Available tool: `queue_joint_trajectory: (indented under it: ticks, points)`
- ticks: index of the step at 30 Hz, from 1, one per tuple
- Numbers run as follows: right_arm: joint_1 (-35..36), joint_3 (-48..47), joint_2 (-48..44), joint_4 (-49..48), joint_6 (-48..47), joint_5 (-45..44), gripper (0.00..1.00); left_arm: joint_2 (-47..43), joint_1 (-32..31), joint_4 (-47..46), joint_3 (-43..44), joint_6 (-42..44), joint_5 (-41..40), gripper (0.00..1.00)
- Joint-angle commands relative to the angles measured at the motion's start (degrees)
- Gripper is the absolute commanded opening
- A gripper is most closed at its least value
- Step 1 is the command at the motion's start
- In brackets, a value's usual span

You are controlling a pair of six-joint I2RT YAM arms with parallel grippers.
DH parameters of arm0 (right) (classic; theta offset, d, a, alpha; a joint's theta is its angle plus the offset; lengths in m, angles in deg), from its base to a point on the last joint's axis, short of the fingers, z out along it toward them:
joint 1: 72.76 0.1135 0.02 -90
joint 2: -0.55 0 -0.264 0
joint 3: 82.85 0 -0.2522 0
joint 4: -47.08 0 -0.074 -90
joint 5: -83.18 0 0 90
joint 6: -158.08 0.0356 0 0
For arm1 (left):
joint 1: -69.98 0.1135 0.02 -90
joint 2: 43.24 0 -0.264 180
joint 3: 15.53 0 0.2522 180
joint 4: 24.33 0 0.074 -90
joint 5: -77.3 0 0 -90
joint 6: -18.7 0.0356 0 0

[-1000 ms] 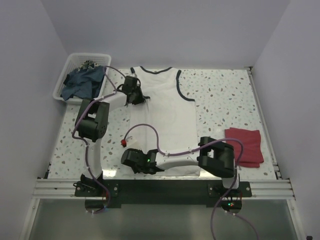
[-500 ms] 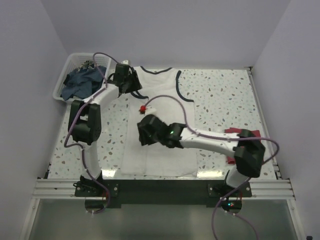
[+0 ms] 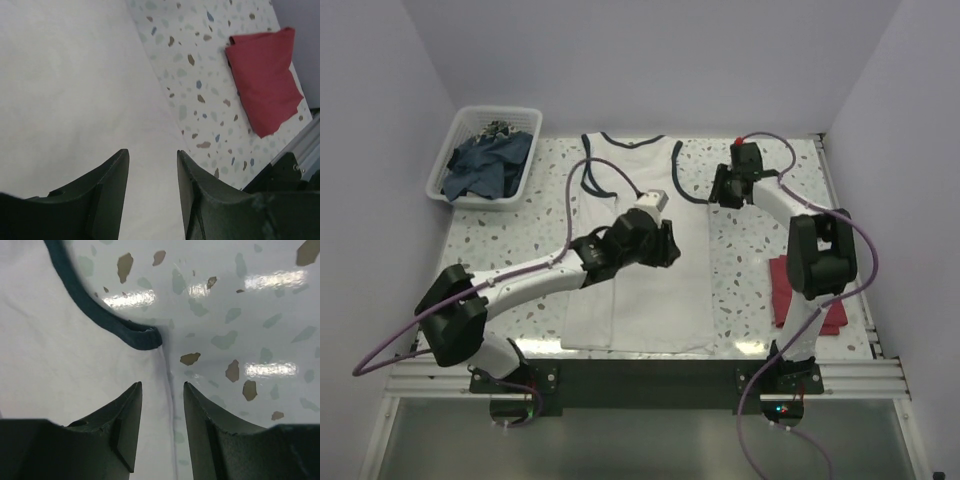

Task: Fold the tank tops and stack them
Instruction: Fold the tank top

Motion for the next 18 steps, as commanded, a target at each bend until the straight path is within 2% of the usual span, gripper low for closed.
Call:
queue_joint_trajectory:
  ticks: [1,4,11,14,15,18]
  points:
    - [0.97,-5.91,5.14,0.93,-4.93,5.58,0.42,1.64,-8.11,1.66,-0.13,-2.74,-5.62,0.48]
    - [0.71,-7.77,8.5,1.28,-5.72,2.42,0.42,4.72,-14.11,2.54,0.75,-3.18,-6.76,0.46]
    - [0.71,-11.28,14.13,1.98,-6.52,-0.57,0.4,10.52,-20.53,2.45,2.5,-5.29,-7.55,0.41]
    - [0.71,-11.29,15.01,2.08,-6.08,-1.02,0.37,13.16,-21.94,1.93,4.17,-5.73,-7.29,0.4]
    - [0.71,-10.68,15.45,1.73,-5.64,-1.02,0.31,16.56,-23.51,3.23,7.13,-5.55,-7.73,0.38]
    - [0.79,-10.15,15.54,1.2,-5.55,-1.02,0.25,18.87,-24.66,4.3,9.09,-5.64,-8.17,0.38]
